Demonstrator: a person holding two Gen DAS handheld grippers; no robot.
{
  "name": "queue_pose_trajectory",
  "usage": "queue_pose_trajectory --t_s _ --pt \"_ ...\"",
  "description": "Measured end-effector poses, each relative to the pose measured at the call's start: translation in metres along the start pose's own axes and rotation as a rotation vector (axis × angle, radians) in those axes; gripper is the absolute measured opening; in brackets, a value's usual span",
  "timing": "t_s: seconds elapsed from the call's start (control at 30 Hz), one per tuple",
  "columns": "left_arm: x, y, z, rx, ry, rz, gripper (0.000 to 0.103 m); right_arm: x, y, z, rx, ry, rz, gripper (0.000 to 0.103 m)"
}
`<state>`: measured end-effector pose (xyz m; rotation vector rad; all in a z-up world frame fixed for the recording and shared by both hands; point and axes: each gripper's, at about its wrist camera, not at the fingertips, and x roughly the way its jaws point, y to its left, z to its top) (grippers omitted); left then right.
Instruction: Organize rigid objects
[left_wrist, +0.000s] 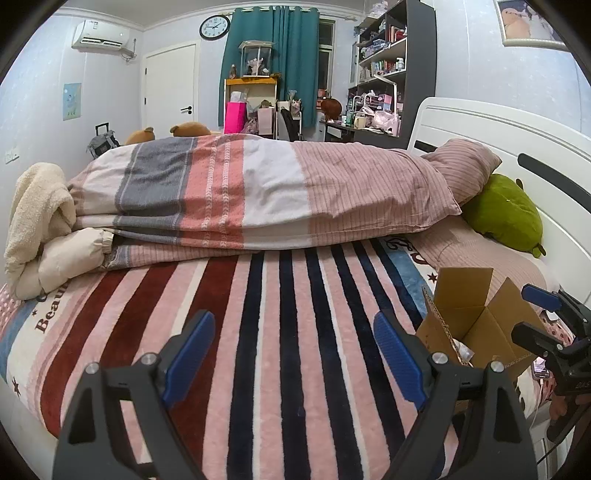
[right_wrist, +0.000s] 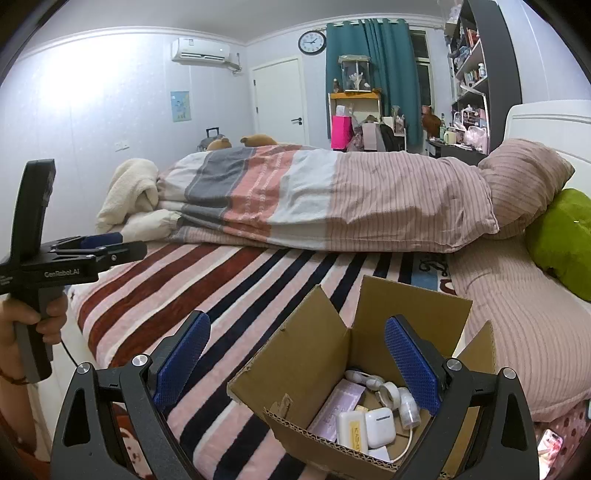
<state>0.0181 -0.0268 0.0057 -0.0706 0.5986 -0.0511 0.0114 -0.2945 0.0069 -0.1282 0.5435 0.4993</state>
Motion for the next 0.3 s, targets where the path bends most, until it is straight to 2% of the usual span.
queue_pose_trajectory --t_s 0.3 --pt "0.0 -0.0006 0.0005 0.001 0.001 -0.002 0.086 -0.0011 0.0016 -0.0005 0.002 -0.003 0.0 0.095"
